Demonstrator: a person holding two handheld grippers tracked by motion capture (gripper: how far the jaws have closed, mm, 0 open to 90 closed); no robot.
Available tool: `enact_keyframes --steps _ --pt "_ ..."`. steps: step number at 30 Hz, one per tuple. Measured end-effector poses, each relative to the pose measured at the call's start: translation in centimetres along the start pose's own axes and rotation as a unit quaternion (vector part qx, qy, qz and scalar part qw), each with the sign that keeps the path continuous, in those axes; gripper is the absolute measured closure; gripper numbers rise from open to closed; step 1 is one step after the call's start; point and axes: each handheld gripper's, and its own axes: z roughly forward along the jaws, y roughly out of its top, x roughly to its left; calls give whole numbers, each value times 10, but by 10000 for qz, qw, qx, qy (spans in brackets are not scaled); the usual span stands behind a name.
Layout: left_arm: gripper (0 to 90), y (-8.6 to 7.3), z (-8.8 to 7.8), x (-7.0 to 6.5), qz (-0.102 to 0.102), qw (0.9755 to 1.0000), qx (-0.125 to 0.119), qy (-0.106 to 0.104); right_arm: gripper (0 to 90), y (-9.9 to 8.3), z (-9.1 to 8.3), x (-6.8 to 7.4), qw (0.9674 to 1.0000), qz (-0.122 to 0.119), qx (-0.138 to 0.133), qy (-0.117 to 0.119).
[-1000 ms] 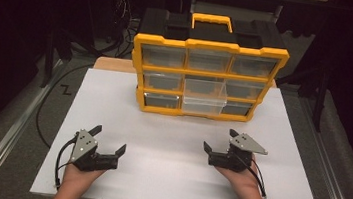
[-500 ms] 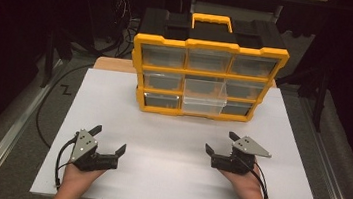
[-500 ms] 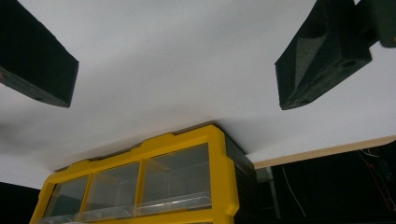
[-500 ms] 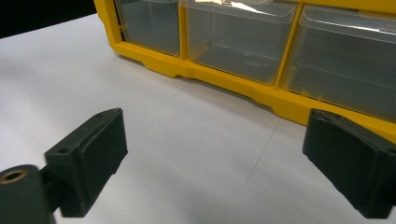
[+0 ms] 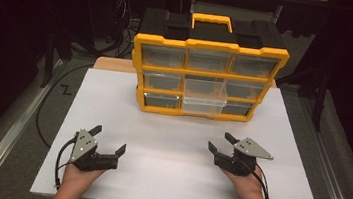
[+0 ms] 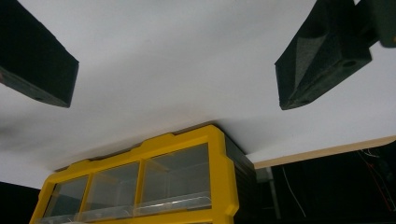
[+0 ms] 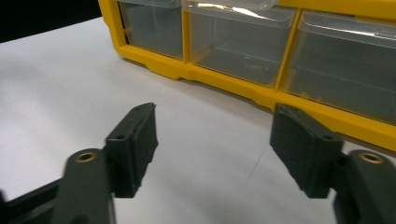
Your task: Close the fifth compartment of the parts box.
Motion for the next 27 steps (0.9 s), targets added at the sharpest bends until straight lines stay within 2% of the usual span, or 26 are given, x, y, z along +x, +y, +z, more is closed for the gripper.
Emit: enact_keyframes --steps 8,14,20,22,23,27 --pt "1 0 0 0 -3 10000 5 -11 519 0 0 1 9999 36 14 142" --pt "1 0 1 0 -7 10000 13 -16 676 0 -1 2 9997 25 -55 242" --pt "1 0 1 0 -5 10000 8 -19 782 1 -2 3 9996 19 -103 261" --pt "1 0 1 0 -5 10000 9 -20 827 2 -3 4 9995 -4 -116 277" --pt "1 0 1 0 -5 10000 8 -22 888 3 -3 5 9996 37 -89 252" --pt "1 0 1 0 -3 10000 12 -22 900 4 -4 6 9996 -7 -109 261"
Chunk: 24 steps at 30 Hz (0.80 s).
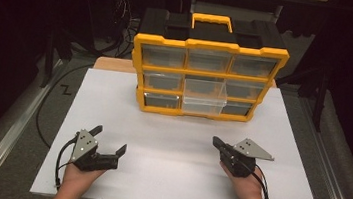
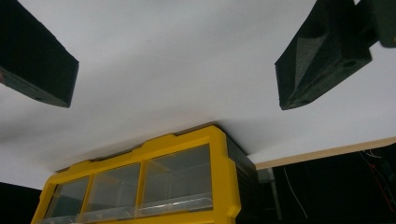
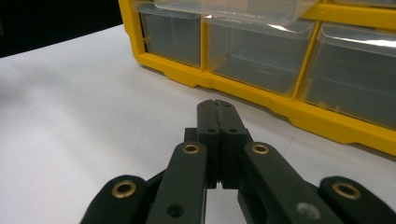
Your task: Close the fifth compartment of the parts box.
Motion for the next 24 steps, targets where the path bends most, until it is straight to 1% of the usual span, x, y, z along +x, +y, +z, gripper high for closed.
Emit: enact_keyframes --steps 3,6,9,13,16,18,21,24 --pt "1 0 0 0 -2 10000 0 -1 900 1 1 2 10000 -63 -38 1" --pt "1 0 0 0 -8 10000 -4 -2 900 1 1 3 9999 -124 -16 -23" --pt "1 0 0 0 -8 10000 -10 -5 900 1 3 4 10000 -3 51 -2" --pt "1 0 0 0 5 10000 -12 -26 900 2 7 6 10000 -45 66 -28" --pt "1 0 0 -1 24 10000 -10 -37 900 3 11 9 9999 -130 78 -78" --pt "1 0 1 -1 32 10000 1 -40 900 4 14 11 9997 -155 76 -164" --pt "1 0 1 0 26 10000 1 -46 900 6 17 13 9995 -203 82 -228" --pt "1 0 1 -1 22 10000 -10 -46 900 9 21 15 9994 -196 67 -272"
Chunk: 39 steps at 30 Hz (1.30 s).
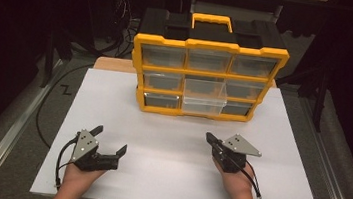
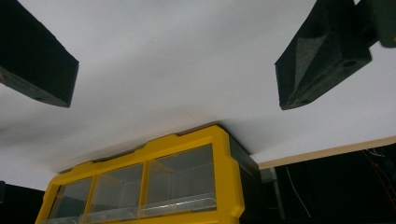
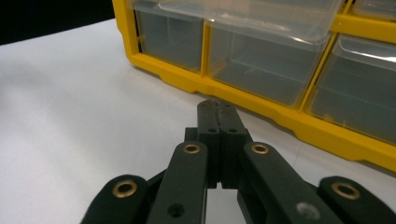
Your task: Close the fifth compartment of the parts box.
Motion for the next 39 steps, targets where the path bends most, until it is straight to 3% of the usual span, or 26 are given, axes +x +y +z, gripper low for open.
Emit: enact_keyframes --steps 16,29,39 --pt "1 0 0 0 6 10000 -1 -35 900 29 22 12 9996 -9 -259 59" --pt "1 0 0 0 -12 10000 -12 -33 900 46 22 12 9988 33 -492 36" --pt "1 0 0 0 8 10000 -16 -53 900 60 19 9 9978 -23 -645 -144"
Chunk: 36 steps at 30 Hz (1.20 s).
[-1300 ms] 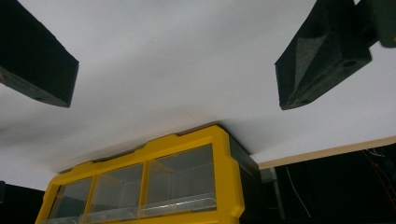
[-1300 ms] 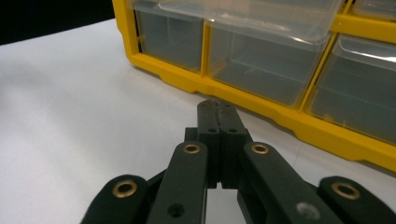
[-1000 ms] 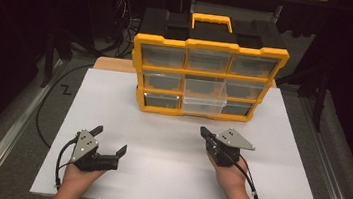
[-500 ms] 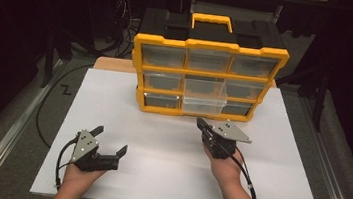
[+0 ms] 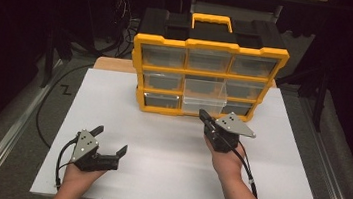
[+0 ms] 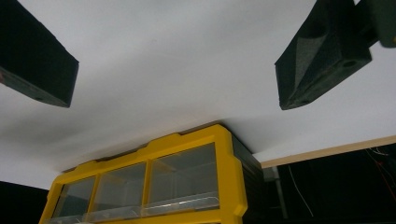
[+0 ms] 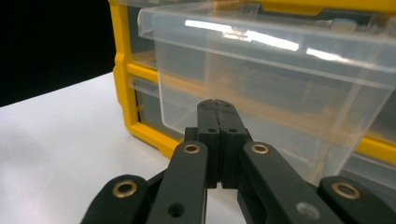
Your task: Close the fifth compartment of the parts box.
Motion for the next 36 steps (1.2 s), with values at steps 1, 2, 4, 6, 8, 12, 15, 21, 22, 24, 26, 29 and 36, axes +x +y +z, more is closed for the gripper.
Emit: enact_keyframes --steps 1,2,4,6,8,12,15,21,22,24,26,29,36 --pt "1 0 0 0 0 10000 -2 1 900 1 0 0 10000 14 -3 -30" --pt "1 0 0 0 -1 10000 -4 0 900 2 0 -1 10000 9 -6 -38" --pt "1 0 0 0 -2 10000 -6 -1 900 4 -1 -1 10000 -4 -33 -73" --pt "1 0 0 0 -7 10000 -12 -3 900 6 -1 -2 9999 2 -50 -92" --pt "1 0 -1 0 1 10000 -12 -8 900 8 -2 -2 9999 -9 -65 -105" --pt "1 0 -1 0 -2 10000 -16 -8 900 12 -3 -2 9998 -28 -107 -138" --pt "1 0 -1 0 2 10000 -24 -5 900 15 -4 -2 9998 -44 -141 -138" --pt "1 0 -1 0 -7 10000 -37 -4 900 19 -4 -3 9997 -44 -181 -168" --pt "1 0 -1 0 -7 10000 -41 -2 900 20 -4 -3 9997 -42 -179 -169" --pt "1 1 -1 1 -1 10000 -43 -4 900 20 -3 -3 9997 -50 -169 -179" --pt "1 1 -1 1 -2 10000 -45 -7 900 20 -2 -3 9997 -49 -159 -184" --pt "1 1 -1 1 -3 10000 -50 -9 900 21 1 -4 9996 -73 -145 -221" --pt "1 1 -1 1 9 10000 -39 -24 900 23 4 -4 9996 -100 -128 -222"
